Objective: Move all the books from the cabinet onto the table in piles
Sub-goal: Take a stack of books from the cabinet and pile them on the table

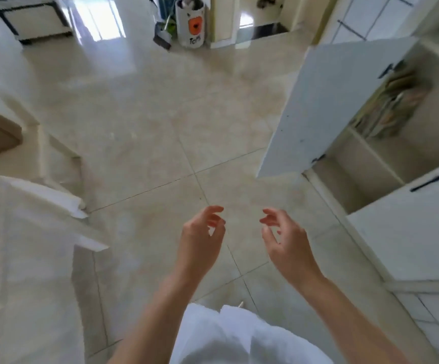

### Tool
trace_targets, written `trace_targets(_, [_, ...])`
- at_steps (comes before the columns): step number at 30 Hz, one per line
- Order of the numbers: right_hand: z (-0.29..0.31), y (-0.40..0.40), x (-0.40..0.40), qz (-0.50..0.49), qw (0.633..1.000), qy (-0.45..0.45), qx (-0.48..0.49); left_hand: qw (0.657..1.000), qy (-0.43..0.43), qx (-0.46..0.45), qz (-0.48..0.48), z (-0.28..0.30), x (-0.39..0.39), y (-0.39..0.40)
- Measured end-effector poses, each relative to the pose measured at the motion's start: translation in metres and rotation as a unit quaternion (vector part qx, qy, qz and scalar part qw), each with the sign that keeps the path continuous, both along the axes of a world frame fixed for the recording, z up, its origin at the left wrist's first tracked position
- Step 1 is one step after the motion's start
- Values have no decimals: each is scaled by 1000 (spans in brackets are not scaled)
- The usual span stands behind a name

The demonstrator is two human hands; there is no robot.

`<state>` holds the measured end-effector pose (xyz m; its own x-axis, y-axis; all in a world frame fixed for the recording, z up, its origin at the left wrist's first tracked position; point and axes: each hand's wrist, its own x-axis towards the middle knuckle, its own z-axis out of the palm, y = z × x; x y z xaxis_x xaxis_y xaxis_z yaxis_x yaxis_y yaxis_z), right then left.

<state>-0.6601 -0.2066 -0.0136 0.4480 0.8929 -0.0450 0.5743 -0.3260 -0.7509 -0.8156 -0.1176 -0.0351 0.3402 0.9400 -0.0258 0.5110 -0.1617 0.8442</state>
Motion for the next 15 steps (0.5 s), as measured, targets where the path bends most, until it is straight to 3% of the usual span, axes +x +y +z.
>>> trace_targets(8, [7, -84, 141, -198, 980, 26, -9, 987, -18, -61, -151, -10, 173, -33])
trace_targets(15, [-5, -88, 232, -291, 956, 48, -14, 966, 7, -70, -247, -15, 281, -19])
